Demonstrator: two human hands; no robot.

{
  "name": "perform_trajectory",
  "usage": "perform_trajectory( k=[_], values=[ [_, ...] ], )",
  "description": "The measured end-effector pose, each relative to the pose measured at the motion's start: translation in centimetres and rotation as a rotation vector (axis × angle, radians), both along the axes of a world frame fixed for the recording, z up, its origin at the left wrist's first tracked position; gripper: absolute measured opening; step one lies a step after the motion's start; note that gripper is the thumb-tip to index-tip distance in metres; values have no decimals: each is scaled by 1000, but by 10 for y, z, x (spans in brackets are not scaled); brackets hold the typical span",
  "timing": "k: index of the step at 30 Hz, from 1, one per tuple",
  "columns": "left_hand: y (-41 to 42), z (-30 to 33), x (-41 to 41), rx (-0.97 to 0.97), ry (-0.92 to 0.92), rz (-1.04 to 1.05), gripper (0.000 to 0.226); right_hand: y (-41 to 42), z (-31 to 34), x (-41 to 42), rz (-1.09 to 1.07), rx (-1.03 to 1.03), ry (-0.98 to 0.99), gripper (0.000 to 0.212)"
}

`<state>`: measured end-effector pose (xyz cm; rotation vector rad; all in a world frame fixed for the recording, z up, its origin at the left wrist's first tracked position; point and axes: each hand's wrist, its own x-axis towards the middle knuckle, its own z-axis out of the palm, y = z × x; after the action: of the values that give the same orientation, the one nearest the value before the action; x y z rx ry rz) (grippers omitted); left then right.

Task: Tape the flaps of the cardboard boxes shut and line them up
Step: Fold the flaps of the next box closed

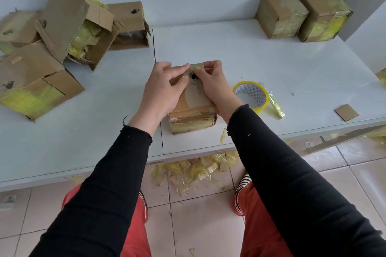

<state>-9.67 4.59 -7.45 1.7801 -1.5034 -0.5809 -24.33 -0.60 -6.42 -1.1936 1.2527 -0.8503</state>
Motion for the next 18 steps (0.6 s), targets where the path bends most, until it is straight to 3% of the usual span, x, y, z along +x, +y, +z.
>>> perform_trajectory(
  k=[3, 7, 12, 16, 18],
  values=[
    [-2, 1, -2, -59, -21, -6, 31, -2, -1, 3, -2, -69, 73, 21],
    [-9, 5, -6, -33, -23, 36, 11, 5, 0, 1, 1, -31, -22, 22],
    [-23, 10, -8, 11, 282, 153, 7, 20, 1, -4, 12, 47, -181, 24],
    [-25, 11, -7, 54, 398, 227, 48, 32, -3, -17, 117, 180, -276, 50],
    [-23, 12, -8, 92, 490, 258, 53, 36, -4, -19, 131, 207, -291, 57]
  ],
)
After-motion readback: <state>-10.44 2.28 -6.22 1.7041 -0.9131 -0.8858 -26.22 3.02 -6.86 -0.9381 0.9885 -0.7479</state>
